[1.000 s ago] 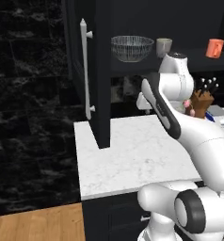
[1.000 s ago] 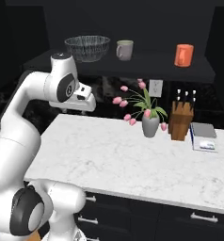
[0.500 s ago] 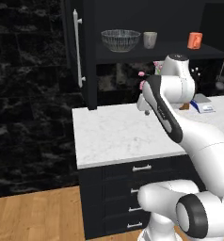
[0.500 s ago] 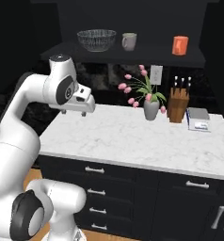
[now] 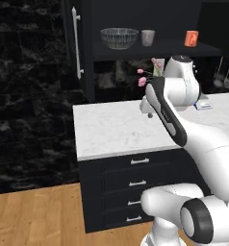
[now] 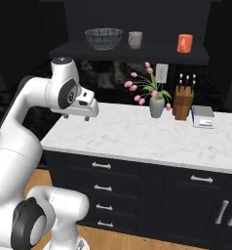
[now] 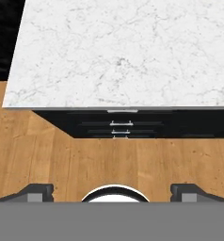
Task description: Gather all objects into one cabinet and sort the glasses and bowls to opposite sides.
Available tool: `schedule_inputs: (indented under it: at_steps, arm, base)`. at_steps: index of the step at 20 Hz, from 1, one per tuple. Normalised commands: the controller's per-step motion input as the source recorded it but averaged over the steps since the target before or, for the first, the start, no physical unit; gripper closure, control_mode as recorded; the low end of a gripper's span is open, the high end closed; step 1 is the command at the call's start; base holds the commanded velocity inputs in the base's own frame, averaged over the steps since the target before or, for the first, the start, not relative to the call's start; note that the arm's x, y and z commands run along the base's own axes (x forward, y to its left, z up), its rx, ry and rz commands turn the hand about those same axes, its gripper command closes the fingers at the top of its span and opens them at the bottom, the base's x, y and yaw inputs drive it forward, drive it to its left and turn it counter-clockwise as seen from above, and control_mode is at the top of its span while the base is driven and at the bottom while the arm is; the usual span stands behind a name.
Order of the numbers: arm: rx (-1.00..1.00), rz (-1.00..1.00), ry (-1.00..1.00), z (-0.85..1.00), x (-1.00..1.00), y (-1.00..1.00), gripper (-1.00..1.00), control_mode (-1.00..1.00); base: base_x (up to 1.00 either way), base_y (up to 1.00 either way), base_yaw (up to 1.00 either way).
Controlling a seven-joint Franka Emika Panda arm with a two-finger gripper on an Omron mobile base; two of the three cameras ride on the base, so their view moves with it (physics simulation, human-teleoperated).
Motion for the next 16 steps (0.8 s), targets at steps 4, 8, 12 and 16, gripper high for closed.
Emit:
schedule_inputs:
  at_steps: [4,8,12,16]
  arm:
    - [0.0,0.0,0.0,0.0,0.0,0.0,-1.0,1.0]
    - [0.0,0.0,0.0,0.0,0.0,0.0,-1.0,1.0]
    - [0.0,0.0,0.0,0.0,0.0,0.0,-1.0,1.0]
    - [0.0,0.0,0.0,0.0,0.0,0.0,-1.0,1.0]
  base:
    - [-0.12,-0.24,-0.15]
    - [0.0,-0.28,-0.4]
    - [0.0,-0.37,-0.48]
    - [0.0,-0.41,-0.48]
